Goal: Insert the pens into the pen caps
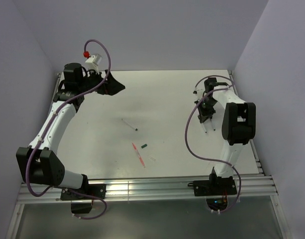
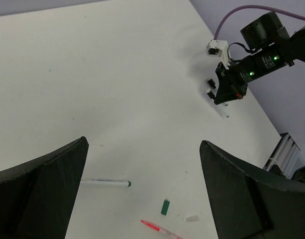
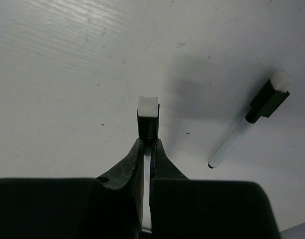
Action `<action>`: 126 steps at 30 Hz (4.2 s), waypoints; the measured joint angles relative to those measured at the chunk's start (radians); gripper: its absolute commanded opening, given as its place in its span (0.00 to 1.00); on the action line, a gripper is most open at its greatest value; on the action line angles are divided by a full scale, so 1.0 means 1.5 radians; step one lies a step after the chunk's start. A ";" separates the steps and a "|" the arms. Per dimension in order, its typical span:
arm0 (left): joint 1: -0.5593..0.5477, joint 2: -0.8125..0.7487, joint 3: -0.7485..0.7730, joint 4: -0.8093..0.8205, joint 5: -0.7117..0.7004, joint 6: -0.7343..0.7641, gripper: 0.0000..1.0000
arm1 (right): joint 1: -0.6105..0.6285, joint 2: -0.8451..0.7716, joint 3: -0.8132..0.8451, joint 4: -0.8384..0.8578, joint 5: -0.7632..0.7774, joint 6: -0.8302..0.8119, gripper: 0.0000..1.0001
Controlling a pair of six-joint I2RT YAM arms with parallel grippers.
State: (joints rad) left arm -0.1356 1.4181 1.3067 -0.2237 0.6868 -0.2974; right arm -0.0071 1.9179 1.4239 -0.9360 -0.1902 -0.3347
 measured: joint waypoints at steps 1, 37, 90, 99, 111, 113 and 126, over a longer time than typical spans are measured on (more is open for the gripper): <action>-0.001 0.000 0.000 -0.011 -0.008 0.006 1.00 | -0.005 0.008 0.000 0.001 0.006 0.000 0.00; -0.008 -0.020 -0.027 -0.018 -0.111 0.003 0.99 | -0.044 0.098 0.056 0.026 0.100 0.081 0.03; -0.404 0.220 -0.058 -0.272 -0.277 0.385 0.61 | -0.012 -0.201 0.026 0.007 -0.132 0.100 0.96; -0.444 0.281 -0.030 -0.273 -0.344 0.334 0.54 | -0.029 -0.224 -0.008 0.013 -0.132 0.087 0.96; -0.405 0.285 -0.003 -0.285 -0.356 0.350 0.57 | -0.027 -0.221 -0.009 0.014 -0.147 0.070 0.94; -0.370 0.285 0.025 -0.309 -0.350 0.402 0.59 | -0.026 -0.216 -0.009 0.015 -0.150 0.070 0.94; -0.217 0.310 0.169 -0.487 -0.269 0.998 0.61 | -0.023 -0.192 -0.005 0.014 -0.157 0.070 0.94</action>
State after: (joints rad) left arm -0.4610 1.8835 1.5600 -0.9535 0.2829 1.1999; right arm -0.0418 1.6306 1.4158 -0.9142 -0.4263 -0.2295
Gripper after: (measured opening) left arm 0.621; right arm 0.939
